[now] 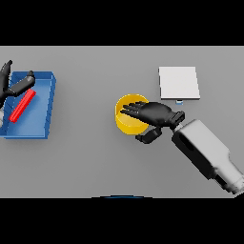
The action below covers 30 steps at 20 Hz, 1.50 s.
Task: Pick up the red beaker and tilt it to pour out 1 green nut into yellow bowl. Pick up the yellow bowl and place it on the metallic measuring scale.
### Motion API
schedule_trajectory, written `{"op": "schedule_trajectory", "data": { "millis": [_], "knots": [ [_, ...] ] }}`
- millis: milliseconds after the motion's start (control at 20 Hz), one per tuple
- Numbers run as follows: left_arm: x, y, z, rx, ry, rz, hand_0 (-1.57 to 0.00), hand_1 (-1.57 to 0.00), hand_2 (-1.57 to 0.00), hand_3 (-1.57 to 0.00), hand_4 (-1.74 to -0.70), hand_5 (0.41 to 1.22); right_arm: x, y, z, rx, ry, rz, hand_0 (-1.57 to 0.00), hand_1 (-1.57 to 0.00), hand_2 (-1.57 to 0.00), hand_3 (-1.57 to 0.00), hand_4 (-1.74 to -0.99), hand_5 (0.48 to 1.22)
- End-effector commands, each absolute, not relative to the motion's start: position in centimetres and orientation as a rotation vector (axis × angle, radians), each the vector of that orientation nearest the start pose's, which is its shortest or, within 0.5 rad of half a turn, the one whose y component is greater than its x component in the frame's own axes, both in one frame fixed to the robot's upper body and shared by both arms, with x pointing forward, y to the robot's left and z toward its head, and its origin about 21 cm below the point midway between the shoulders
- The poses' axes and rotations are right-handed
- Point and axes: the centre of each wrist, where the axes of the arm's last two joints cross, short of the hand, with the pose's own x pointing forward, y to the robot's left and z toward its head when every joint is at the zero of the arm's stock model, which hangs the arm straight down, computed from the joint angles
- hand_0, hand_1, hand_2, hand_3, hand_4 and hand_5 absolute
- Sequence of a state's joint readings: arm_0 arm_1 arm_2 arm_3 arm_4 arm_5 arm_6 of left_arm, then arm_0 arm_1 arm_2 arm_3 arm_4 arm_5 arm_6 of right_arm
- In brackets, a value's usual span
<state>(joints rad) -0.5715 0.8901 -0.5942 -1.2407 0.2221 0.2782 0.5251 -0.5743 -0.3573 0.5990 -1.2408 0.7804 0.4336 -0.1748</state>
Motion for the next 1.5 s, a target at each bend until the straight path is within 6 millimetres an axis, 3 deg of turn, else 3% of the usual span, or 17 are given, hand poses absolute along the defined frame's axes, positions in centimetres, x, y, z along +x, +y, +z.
{"op": "schedule_trajectory", "data": {
  "millis": [0,250,400,500,650,750,800,950,1200,1300,1450],
  "knots": [
    [34.4,31.9,11.5,0.736,-1.078,-0.528,0.00,0.00,0.00,0.00,-0.80,0.737,34.0,-14.8,4.8,-0.270,-1.311,1.917,0.00,0.00,0.00,0.00,-1.300,0.671],
    [34.3,32.0,11.2,0.731,-1.071,-0.532,0.00,0.00,0.00,0.00,-0.79,0.731,34.1,-13.8,4.8,-0.254,-1.248,1.987,0.00,0.00,0.00,0.00,-1.304,0.713],
    [34.2,32.1,11.6,0.738,-1.086,-0.534,0.00,0.00,0.00,0.00,-0.79,0.725,34.4,-13.3,4.7,-0.302,-1.219,1.993,-0.02,-0.04,-0.07,-0.09,-1.339,0.784],
    [34.3,31.9,11.4,0.727,-1.081,-0.539,0.00,0.00,0.00,0.00,-0.79,0.722,34.2,-13.0,4.8,-0.287,-1.217,2.025,-0.26,-0.24,-0.23,-0.25,-1.387,0.900],
    [34.2,32.1,11.6,0.733,-1.081,-0.527,0.00,0.00,0.00,0.00,-0.80,0.726,34.3,-13.2,4.7,-0.259,-1.174,2.042,-0.89,-0.85,-0.81,-0.59,-1.534,1.057],
    [34.3,32.2,11.5,0.736,-1.083,-0.523,0.00,0.00,0.00,0.00,-0.80,0.728,34.2,-13.6,4.9,-0.224,-1.148,2.056,-1.14,-1.11,-1.09,-0.87,-1.604,1.116],
    [34.0,31.9,11.5,0.732,-1.090,-0.531,0.00,0.00,0.00,0.00,-0.80,0.727,34.1,-13.7,5.0,-0.218,-1.141,2.059,-1.22,-1.20,-1.18,-0.93,-1.628,1.137],
    [34.0,32.0,11.7,0.736,-1.090,-0.521,0.00,0.00,0.00,0.00,-0.80,0.725,34.0,-13.4,5.2,-0.237,-1.140,2.047,-1.39,-1.38,-1.31,-1.14,-1.682,1.178],
    [33.8,31.8,12.1,0.741,-1.091,-0.524,0.00,0.00,0.00,0.00,-0.80,0.725,34.0,-13.9,6.2,-0.229,-1.162,2.035,-1.51,-1.51,-1.45,-1.19,-1.722,1.207],
    [33.7,31.8,11.6,0.737,-1.089,-0.531,0.00,0.00,0.00,0.00,-0.80,0.724,34.0,-14.3,7.2,-0.235,-1.190,2.018,-1.53,-1.53,-1.49,-1.19,-1.729,1.212],
    [33.9,32.0,12.2,0.747,-1.093,-0.532,0.00,0.00,0.00,0.00,-0.80,0.721,34.1,-15.1,10.0,-0.263,-1.203,2.020,-1.55,-1.55,-1.51,-1.38,-1.731,1.216]
  ]
}}
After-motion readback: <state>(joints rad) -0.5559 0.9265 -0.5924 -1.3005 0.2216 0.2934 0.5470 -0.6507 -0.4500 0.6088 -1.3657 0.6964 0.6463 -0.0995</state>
